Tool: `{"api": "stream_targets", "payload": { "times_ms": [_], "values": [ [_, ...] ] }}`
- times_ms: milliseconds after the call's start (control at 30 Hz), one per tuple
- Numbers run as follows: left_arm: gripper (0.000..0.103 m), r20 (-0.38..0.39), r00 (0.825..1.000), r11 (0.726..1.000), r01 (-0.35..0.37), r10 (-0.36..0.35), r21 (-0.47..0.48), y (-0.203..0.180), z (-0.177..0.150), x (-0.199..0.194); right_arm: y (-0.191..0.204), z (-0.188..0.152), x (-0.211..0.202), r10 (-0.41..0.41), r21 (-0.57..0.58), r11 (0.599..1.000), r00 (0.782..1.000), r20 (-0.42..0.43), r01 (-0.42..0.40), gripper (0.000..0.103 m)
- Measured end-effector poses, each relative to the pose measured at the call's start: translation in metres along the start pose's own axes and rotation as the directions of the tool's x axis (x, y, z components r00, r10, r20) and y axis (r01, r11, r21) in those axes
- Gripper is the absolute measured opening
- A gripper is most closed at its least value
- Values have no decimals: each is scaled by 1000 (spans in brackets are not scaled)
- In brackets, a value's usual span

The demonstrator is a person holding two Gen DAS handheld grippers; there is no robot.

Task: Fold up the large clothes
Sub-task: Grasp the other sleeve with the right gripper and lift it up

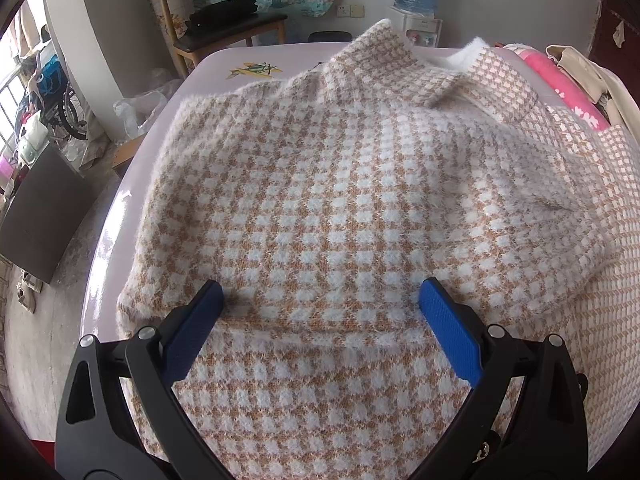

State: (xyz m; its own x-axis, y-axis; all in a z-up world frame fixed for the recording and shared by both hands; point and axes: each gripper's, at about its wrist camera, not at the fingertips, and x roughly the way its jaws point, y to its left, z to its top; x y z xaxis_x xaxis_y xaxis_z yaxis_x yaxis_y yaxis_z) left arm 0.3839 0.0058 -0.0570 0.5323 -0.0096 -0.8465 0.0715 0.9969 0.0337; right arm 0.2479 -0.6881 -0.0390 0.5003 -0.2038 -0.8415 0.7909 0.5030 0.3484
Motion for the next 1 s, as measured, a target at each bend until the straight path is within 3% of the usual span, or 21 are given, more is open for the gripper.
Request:
{"api": "stream_targets", "payload": {
  "times_ms": [200,533,633,767,1000],
  "values": [
    [95,16,1000,1000,-4,4,-5,1,-1,0,-5,6,6,1,23,1000,1000,19,-2,42],
    [95,22,1000,1000,-12,12,-9,-1,-3,0,-8,15,14,5,68,998,1000,20,-6,41],
    [95,23,1000,1000,-12,12,-9,-1,-3,-1,-5,15,15,-17,54,998,999,29,16,40],
    [95,26,1000,1000,-12,13,-9,1,-2,0,3,13,10,-38,11,999,998,50,37,31],
    [95,28,999,1000,-15,15,-10,1,-1,1,19,9,-20,-22,-49,998,992,125,28,22]
  ]
}}
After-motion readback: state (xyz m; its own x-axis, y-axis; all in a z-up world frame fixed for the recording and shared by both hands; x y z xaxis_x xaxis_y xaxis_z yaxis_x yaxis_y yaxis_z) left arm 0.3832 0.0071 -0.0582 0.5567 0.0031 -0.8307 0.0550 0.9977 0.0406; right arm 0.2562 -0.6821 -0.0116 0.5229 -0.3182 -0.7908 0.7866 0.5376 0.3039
